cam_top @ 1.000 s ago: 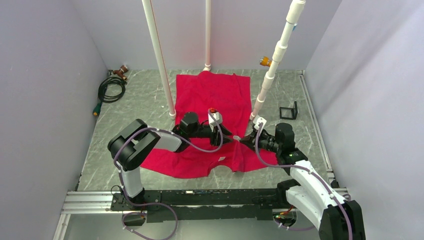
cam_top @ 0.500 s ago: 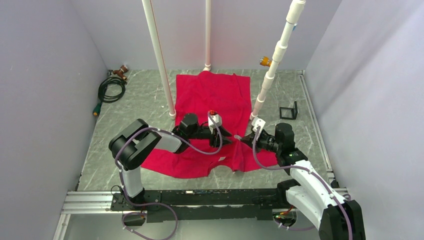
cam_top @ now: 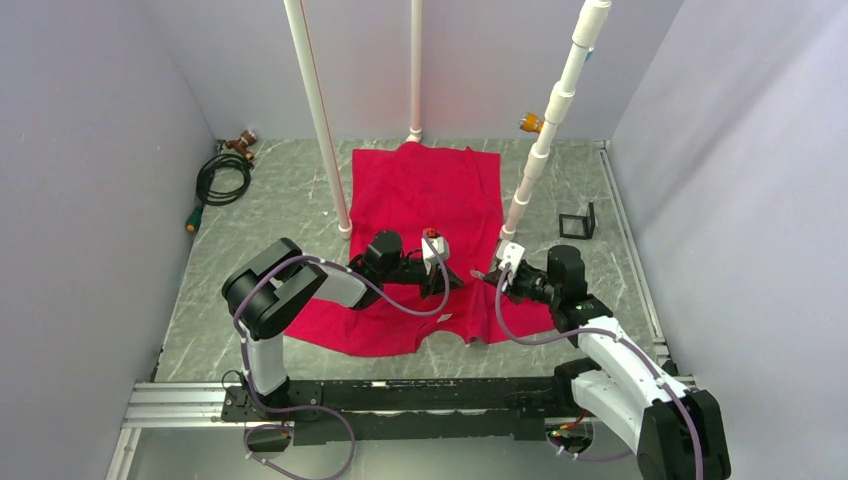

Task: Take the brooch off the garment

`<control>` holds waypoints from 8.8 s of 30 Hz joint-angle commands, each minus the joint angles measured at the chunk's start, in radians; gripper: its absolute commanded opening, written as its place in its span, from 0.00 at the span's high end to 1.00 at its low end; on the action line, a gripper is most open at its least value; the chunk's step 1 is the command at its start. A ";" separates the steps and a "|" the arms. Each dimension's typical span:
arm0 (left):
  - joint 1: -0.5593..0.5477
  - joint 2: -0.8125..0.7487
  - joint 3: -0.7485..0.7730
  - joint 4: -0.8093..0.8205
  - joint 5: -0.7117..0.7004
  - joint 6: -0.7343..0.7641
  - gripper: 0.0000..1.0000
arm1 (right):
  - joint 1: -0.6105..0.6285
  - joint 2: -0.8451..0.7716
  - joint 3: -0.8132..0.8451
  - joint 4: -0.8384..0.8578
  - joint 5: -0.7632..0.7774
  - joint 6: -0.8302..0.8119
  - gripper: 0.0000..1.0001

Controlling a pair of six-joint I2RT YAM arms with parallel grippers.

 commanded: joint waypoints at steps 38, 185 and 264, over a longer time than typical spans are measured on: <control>0.022 -0.133 -0.008 -0.091 0.085 0.098 0.52 | -0.100 0.131 0.293 -0.348 0.008 -0.056 1.00; 0.190 -0.174 -0.032 0.111 0.283 -0.783 1.00 | 0.150 0.381 0.479 -0.270 -0.083 0.596 0.73; 0.199 -0.168 -0.066 0.205 0.256 -0.817 1.00 | 0.133 0.413 0.518 -0.222 -0.149 0.659 0.50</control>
